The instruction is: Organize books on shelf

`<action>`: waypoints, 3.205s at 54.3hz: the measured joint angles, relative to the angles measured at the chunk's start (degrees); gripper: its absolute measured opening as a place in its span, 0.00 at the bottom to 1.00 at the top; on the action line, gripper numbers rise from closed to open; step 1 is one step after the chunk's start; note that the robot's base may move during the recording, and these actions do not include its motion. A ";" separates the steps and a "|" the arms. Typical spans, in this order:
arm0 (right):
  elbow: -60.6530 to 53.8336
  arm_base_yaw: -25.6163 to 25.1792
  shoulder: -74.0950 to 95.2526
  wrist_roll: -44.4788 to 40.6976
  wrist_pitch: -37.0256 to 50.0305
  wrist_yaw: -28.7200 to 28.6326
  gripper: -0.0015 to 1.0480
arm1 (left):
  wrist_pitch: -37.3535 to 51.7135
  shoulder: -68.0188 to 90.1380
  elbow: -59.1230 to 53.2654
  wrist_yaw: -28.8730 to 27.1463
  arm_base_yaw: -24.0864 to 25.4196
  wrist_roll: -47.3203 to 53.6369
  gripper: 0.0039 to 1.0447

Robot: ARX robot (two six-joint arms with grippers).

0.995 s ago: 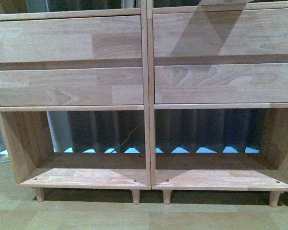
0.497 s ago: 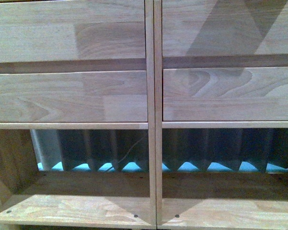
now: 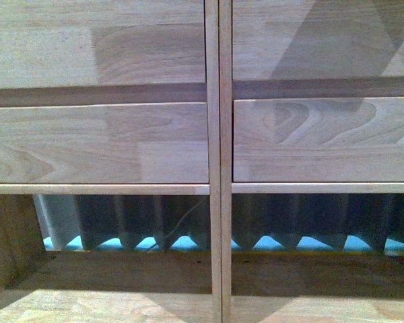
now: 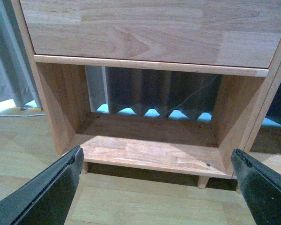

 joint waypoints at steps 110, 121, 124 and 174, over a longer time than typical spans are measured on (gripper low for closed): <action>5.57 10.34 25.24 38.18 2.21 31.08 0.93 | 0.00 -0.02 0.00 -0.02 0.00 0.13 0.93; 9.86 8.87 43.69 55.65 11.43 21.33 0.93 | 0.00 -0.02 0.00 0.00 0.00 0.13 0.93; 12.02 8.66 50.56 59.17 15.72 19.37 0.93 | 0.00 -0.02 0.00 0.00 0.00 0.13 0.93; 49.64 3.08 94.79 78.77 26.49 11.37 0.93 | 0.00 -0.02 0.00 -0.02 0.00 0.13 0.93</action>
